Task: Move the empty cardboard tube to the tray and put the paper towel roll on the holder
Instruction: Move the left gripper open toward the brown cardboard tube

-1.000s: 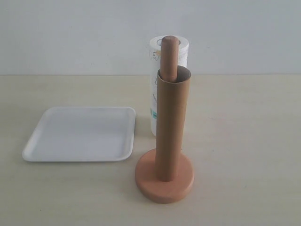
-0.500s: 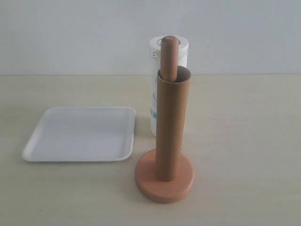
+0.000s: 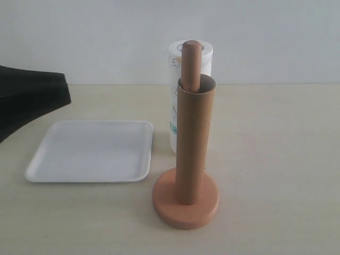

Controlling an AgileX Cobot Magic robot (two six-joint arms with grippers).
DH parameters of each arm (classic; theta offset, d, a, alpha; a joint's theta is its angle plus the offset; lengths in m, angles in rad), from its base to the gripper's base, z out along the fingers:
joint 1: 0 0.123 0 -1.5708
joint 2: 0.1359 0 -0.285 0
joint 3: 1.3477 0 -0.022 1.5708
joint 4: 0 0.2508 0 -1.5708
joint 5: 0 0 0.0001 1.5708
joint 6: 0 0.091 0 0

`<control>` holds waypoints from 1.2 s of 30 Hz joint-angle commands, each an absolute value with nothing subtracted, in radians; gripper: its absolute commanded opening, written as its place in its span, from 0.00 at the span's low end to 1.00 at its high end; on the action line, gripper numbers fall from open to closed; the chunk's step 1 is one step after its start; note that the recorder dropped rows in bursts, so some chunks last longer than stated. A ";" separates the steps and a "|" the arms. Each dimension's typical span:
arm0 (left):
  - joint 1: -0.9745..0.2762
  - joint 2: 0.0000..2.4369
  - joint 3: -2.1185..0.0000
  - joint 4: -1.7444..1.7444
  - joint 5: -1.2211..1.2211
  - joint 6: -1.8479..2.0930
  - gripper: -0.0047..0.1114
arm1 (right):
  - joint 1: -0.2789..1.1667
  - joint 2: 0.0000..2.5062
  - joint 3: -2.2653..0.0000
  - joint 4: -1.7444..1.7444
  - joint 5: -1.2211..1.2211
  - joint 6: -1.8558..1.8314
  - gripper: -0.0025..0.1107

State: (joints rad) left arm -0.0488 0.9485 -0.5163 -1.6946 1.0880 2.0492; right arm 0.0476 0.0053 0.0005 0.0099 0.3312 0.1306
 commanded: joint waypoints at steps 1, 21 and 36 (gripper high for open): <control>-0.056 1.107 -0.515 -1.744 1.063 2.133 0.15 | 0.041 0.000 0.000 0.010 0.322 0.125 0.02; -0.127 1.518 -0.573 -1.744 1.125 2.133 0.65 | 0.041 0.000 0.000 0.010 0.322 0.125 0.02; -0.222 1.522 -0.623 -1.744 1.041 2.133 0.65 | 0.041 0.000 0.000 0.010 0.330 0.125 0.02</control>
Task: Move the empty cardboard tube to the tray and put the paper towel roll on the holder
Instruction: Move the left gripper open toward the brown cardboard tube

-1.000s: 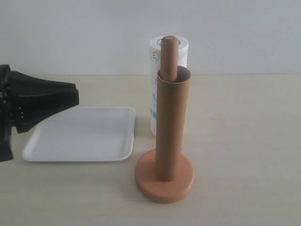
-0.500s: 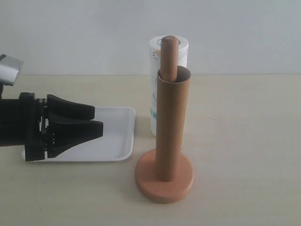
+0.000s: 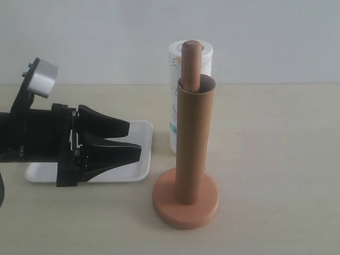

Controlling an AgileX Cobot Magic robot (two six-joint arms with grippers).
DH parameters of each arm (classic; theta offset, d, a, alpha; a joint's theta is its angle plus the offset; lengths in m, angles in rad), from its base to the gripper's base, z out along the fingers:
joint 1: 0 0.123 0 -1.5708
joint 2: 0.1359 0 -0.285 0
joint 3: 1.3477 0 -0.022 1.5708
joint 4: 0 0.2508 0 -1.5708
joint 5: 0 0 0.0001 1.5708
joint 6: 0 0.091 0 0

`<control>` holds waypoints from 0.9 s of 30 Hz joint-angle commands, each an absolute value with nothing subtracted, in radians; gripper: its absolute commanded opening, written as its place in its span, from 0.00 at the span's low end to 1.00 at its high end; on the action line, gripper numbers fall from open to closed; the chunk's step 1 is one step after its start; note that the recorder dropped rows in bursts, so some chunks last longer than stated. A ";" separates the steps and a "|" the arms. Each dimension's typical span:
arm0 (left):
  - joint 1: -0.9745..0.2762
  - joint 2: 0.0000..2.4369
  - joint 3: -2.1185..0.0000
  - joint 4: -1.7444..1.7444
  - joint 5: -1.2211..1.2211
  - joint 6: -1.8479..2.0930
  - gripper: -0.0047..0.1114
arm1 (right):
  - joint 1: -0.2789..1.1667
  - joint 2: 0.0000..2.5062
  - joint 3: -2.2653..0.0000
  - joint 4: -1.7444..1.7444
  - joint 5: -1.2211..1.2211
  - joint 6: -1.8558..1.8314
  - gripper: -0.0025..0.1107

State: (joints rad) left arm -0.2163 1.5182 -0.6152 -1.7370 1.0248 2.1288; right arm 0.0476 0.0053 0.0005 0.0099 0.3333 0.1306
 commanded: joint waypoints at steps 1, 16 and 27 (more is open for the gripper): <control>-0.222 1.522 -0.623 -1.744 1.041 2.133 0.65 | 0.041 0.000 0.000 0.010 0.330 0.125 0.02; -0.279 1.509 -0.623 -1.619 1.039 1.994 0.65 | 0.041 0.000 0.000 0.010 0.330 0.125 0.02; -0.416 1.183 -0.599 -1.312 0.382 1.260 0.58 | 0.041 0.000 0.000 0.010 0.330 0.126 0.02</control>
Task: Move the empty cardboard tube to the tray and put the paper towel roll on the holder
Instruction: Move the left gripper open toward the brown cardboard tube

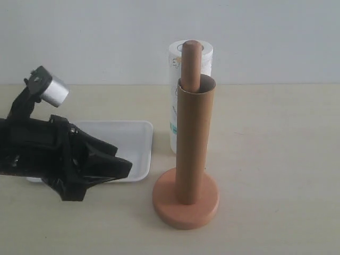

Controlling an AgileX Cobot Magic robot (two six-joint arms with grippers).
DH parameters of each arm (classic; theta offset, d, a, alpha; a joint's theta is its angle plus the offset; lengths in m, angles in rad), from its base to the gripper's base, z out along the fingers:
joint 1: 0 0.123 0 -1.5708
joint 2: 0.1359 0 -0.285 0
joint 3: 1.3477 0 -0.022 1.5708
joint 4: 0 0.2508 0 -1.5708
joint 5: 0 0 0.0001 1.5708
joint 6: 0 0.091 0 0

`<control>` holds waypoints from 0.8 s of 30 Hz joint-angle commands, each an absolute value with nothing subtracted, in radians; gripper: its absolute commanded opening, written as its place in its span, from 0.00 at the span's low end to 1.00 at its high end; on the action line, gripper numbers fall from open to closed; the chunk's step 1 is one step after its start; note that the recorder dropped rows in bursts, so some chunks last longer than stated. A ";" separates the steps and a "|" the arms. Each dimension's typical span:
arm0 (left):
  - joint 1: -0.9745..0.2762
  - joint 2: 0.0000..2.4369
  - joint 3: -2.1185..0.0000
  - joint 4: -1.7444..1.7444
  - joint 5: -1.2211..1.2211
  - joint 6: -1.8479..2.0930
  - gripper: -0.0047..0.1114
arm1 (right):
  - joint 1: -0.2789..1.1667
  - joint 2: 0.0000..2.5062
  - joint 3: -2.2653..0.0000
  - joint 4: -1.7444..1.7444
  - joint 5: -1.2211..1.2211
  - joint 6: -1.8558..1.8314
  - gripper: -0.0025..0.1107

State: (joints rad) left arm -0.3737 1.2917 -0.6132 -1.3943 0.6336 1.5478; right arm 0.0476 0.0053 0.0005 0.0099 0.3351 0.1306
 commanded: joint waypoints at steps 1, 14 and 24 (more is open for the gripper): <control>-0.423 1.158 -0.596 -1.264 0.338 1.189 0.61 | 0.041 0.000 0.000 0.010 0.330 0.126 0.02; -0.431 1.008 -0.552 -1.037 0.262 0.961 0.70 | 0.041 0.000 0.000 0.010 0.330 0.124 0.02; -0.518 1.015 -0.467 -0.048 -0.029 -0.029 0.70 | 0.041 0.000 0.000 0.010 0.330 0.124 0.02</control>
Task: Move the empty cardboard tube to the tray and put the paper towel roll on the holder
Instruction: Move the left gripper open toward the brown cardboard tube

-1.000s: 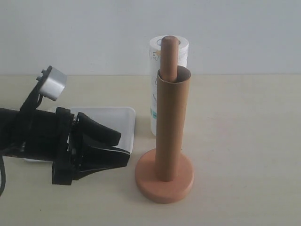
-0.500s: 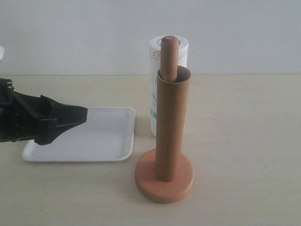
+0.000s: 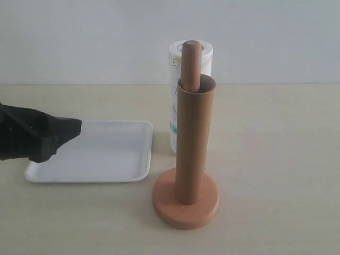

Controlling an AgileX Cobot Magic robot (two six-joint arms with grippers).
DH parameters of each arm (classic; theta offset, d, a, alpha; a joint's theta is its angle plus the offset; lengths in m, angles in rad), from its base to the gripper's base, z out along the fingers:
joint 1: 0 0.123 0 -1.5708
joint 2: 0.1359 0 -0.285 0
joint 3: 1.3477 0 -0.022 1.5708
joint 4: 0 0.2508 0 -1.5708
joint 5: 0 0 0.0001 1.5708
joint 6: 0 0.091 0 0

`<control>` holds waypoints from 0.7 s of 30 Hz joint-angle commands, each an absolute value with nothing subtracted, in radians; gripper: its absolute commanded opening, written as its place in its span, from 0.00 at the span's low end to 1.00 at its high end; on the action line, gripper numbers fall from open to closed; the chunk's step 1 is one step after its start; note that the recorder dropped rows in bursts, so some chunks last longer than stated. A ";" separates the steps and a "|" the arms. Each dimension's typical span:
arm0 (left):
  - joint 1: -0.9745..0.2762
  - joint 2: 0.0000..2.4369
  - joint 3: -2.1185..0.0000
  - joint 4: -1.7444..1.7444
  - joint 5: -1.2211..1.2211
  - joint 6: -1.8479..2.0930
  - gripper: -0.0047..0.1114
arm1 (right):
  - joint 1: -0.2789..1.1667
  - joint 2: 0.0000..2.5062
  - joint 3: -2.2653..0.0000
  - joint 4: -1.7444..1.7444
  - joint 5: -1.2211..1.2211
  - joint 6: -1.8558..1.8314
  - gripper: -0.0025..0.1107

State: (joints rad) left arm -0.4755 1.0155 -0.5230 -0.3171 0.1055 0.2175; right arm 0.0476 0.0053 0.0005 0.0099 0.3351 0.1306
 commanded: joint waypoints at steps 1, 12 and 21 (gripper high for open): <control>-0.525 1.017 -0.441 -0.027 -0.080 -0.029 0.70 | 0.041 0.000 0.000 0.010 0.330 0.124 0.02; -0.525 1.120 -0.279 0.372 -0.530 -0.243 0.70 | 0.041 0.000 0.000 0.010 0.330 0.124 0.02; -0.523 1.333 -0.262 0.468 -0.853 -0.195 0.69 | 0.041 0.000 0.000 0.010 0.330 0.124 0.02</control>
State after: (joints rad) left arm -0.5190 1.2860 -0.2575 0.4240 -0.7717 -0.2105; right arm 0.0476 0.0053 0.0005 0.0099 0.3351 0.1306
